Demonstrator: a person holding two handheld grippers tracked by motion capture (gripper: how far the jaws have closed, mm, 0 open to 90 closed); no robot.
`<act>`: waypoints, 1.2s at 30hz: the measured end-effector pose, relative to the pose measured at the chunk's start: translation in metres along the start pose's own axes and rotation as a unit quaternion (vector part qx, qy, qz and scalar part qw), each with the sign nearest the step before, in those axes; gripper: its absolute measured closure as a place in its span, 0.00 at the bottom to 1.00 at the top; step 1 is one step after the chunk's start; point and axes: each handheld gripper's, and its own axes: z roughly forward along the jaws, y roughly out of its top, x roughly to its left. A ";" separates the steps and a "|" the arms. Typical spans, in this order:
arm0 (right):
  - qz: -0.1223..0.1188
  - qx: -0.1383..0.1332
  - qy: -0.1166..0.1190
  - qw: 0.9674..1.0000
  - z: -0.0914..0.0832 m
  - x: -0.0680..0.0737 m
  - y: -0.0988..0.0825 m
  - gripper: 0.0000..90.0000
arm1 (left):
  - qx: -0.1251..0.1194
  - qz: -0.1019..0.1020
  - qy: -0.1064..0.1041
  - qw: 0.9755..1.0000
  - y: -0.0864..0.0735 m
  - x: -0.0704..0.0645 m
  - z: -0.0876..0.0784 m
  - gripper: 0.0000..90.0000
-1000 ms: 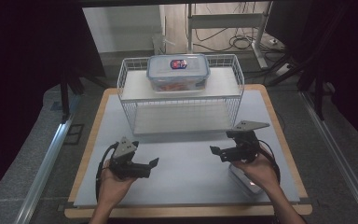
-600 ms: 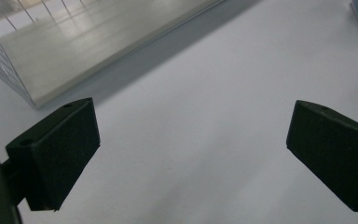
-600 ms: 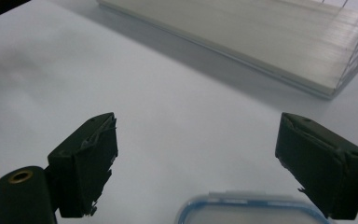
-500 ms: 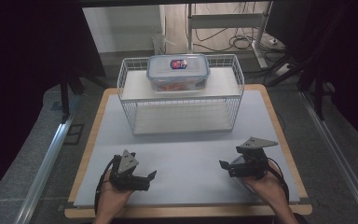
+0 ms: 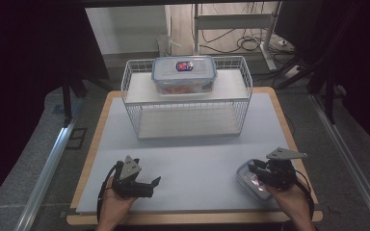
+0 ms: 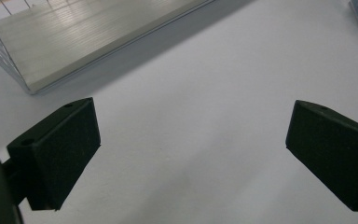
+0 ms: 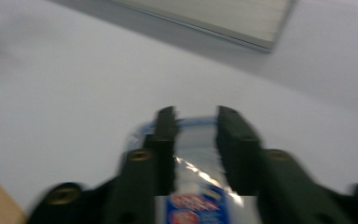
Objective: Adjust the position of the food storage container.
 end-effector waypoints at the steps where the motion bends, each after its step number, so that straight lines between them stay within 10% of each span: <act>1: -0.002 0.003 -0.008 1.000 -0.001 -0.003 -0.001 0.91 | 0.002 0.002 0.000 1.000 0.000 0.000 0.000 0.03; 12: 0.035 0.054 -0.095 0.993 -0.013 -0.041 -0.028 0.99 | 0.006 0.002 -0.009 1.000 0.000 -0.001 0.002 0.04; 30: 0.010 0.083 -0.064 0.994 0.015 -0.012 -0.022 0.99 | 0.010 0.001 -0.015 1.000 0.000 -0.002 0.004 0.04; 36: 0.024 0.078 -0.065 0.995 -0.002 -0.019 -0.029 0.99 | 0.005 -0.006 -0.016 1.000 0.000 0.000 0.003 0.04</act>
